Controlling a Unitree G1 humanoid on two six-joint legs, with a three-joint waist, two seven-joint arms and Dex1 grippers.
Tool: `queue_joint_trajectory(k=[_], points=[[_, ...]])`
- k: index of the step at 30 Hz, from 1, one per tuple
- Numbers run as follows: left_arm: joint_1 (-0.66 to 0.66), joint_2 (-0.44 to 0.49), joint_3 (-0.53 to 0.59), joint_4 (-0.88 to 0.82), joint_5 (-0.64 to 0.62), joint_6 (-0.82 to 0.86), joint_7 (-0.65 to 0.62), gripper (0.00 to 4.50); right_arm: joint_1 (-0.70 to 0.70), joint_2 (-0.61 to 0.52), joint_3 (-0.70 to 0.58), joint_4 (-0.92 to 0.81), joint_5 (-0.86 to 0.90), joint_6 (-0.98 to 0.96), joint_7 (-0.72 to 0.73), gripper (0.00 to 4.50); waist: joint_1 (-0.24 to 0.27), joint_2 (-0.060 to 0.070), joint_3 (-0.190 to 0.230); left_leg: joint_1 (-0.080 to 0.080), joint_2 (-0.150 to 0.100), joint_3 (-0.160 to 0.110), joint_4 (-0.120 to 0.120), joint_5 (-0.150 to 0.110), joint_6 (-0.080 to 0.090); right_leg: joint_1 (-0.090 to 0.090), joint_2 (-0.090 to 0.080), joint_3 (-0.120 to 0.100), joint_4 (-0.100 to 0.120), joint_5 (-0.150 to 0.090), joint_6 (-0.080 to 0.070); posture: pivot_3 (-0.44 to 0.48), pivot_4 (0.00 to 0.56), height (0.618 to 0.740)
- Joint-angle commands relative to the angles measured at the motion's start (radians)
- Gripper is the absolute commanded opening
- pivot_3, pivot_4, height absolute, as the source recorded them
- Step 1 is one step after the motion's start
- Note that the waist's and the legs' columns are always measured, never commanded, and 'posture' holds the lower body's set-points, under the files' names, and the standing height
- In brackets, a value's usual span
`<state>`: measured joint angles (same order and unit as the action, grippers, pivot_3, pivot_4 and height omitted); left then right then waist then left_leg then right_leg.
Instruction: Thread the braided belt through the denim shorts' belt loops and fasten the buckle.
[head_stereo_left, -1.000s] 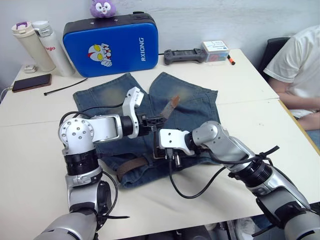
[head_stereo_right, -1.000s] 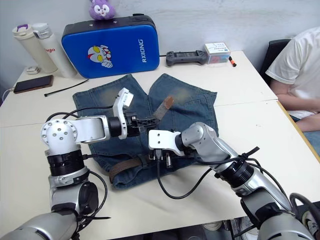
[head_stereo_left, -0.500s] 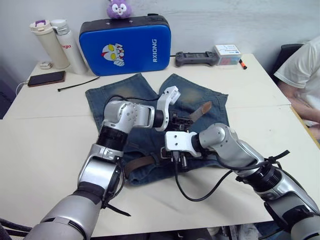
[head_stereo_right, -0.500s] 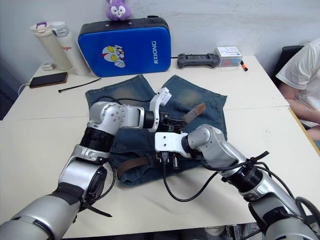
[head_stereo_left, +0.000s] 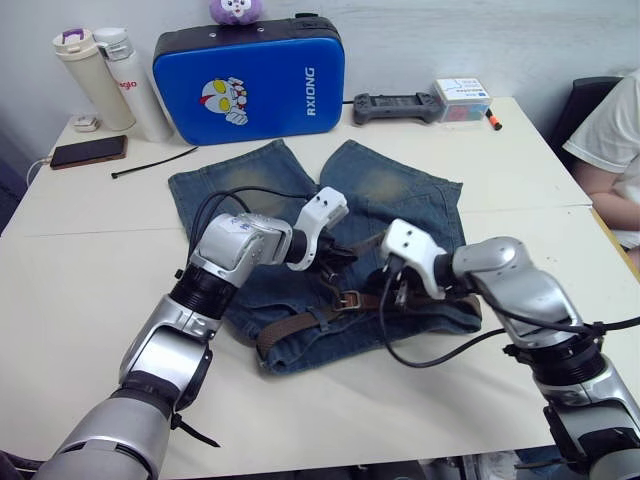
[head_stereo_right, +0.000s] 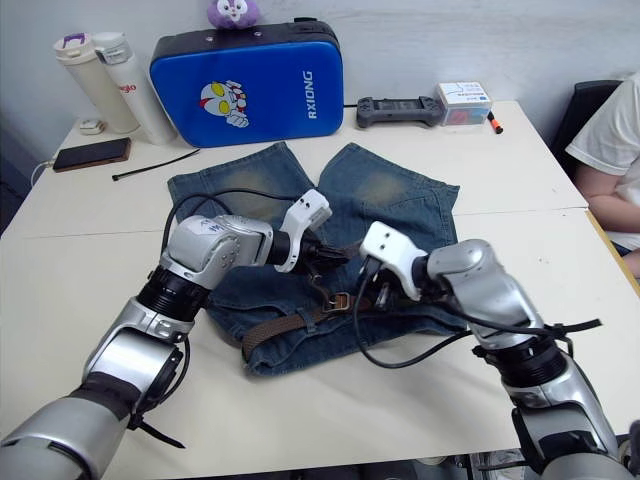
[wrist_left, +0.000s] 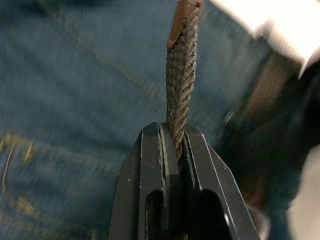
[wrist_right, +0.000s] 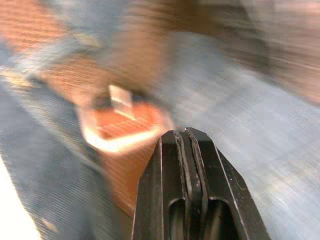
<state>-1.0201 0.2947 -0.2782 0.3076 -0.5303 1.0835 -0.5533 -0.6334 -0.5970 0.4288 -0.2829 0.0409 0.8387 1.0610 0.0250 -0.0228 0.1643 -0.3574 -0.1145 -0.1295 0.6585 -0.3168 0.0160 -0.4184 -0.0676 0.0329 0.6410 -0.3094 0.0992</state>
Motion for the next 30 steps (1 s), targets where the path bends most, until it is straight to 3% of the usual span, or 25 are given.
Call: queue_joint_trajectory(k=[1,2,6,11,17,20,26,30], points=[[0.055,0.040,-0.077,-0.118,0.078,-0.050,-0.051,0.00,-0.011,-0.041,-0.312,-0.048,0.138,0.227,-0.033,0.06,0.004,0.001,0.001,-0.006,0.000,0.000,0.001,0.000,0.001,-0.005,0.000,0.000,-0.001,0.000,0.000,0.000,0.150,0.740],[0.057,0.035,-0.076,-0.121,0.082,-0.051,-0.055,0.00,-0.011,-0.048,-0.330,-0.054,0.148,0.243,-0.033,0.06,0.003,0.001,0.001,-0.015,-0.001,0.000,0.004,0.000,0.001,-0.014,0.000,0.000,0.002,0.000,0.000,0.000,0.150,0.740],[0.056,0.044,-0.092,-0.155,0.100,-0.079,-0.090,0.00,0.021,-0.119,-0.396,-0.094,0.173,0.269,-0.015,0.06,0.000,0.001,0.001,-0.020,-0.001,0.001,0.004,0.001,0.001,-0.021,0.000,0.001,0.003,0.000,0.000,0.000,0.150,0.740],[0.079,0.182,-0.196,-0.265,0.211,-0.266,-0.223,0.00,0.129,-0.277,-0.465,-0.247,0.226,0.215,0.075,0.06,0.001,0.002,0.002,-0.022,-0.001,0.003,0.004,0.001,0.001,-0.025,0.000,0.003,0.005,0.000,0.000,0.000,0.150,0.740],[0.100,0.274,-0.268,-0.313,0.331,-0.491,-0.351,0.00,0.184,-0.320,-0.478,-0.349,0.282,0.232,0.041,0.06,0.003,0.003,0.003,-0.027,0.001,0.003,0.005,0.001,0.001,-0.028,0.001,0.002,0.004,0.000,-0.001,0.000,0.150,0.740],[0.099,0.261,-0.262,-0.305,0.357,-0.546,-0.395,0.00,0.190,-0.303,-0.497,-0.367,0.295,0.236,-0.030,0.90,0.004,0.003,0.003,-0.028,0.000,0.003,0.006,0.000,0.002,-0.027,0.000,0.002,0.004,0.000,-0.001,0.000,0.150,0.740],[0.092,0.225,-0.239,-0.265,0.409,-0.590,-0.419,0.00,0.177,-0.301,-0.453,-0.371,0.277,0.165,-0.132,3.64,0.005,0.002,0.003,-0.028,0.000,0.003,0.006,0.000,0.002,-0.028,0.000,0.002,0.004,0.000,-0.001,0.000,0.150,0.740],[0.098,0.213,-0.222,-0.264,0.420,-0.584,-0.430,0.00,0.159,-0.272,-0.407,-0.351,0.286,0.136,-0.178,3.64,0.001,0.002,0.003,-0.028,0.000,0.003,0.006,0.000,0.002,-0.028,0.000,0.002,0.004,0.000,-0.001,0.000,0.150,0.740]])
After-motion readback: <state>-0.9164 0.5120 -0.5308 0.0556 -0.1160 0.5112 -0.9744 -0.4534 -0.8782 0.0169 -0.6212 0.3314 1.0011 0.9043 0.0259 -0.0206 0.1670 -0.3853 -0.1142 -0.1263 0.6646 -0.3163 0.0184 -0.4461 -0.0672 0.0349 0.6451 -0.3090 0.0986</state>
